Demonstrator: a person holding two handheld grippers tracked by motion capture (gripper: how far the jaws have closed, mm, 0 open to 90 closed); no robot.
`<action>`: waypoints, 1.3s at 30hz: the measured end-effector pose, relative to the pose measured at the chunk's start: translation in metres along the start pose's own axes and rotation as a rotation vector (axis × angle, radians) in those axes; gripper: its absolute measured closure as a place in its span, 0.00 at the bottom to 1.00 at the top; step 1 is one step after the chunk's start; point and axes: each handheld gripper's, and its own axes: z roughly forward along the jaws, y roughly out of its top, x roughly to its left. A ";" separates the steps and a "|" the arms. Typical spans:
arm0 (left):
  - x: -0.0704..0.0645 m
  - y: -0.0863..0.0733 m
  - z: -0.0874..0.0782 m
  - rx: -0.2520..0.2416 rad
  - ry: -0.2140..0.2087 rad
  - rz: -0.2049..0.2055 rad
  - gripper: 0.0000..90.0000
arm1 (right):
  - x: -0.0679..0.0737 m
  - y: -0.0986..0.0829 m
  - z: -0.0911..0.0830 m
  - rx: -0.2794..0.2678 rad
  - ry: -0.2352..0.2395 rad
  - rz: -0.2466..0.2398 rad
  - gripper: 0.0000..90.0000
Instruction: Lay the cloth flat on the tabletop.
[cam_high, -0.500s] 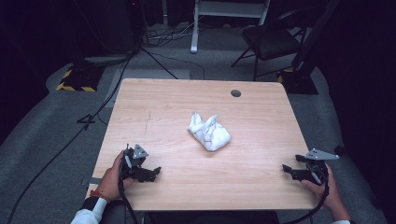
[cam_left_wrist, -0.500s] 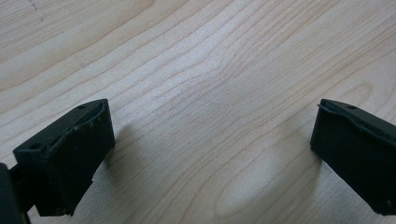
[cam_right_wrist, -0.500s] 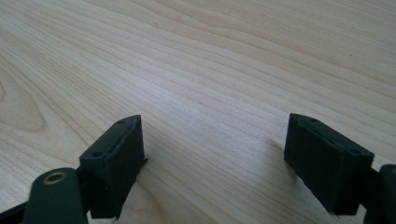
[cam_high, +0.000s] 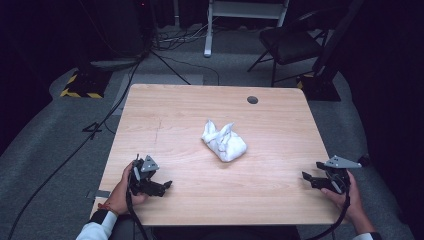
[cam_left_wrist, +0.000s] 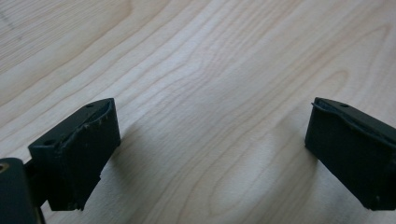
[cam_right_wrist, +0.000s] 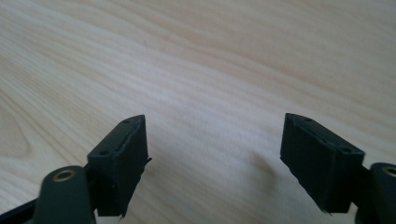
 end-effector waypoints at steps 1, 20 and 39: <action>0.000 0.000 0.000 0.002 -0.004 0.003 0.04 | 0.000 0.005 -0.001 -0.013 0.005 -0.010 0.27; 0.002 0.019 0.018 0.011 -0.059 0.065 0.00 | 0.069 0.106 0.055 -0.074 0.113 -0.204 0.42; -0.010 0.068 0.061 0.015 -0.102 0.111 0.00 | 0.141 0.150 0.136 -0.023 0.221 -0.245 0.47</action>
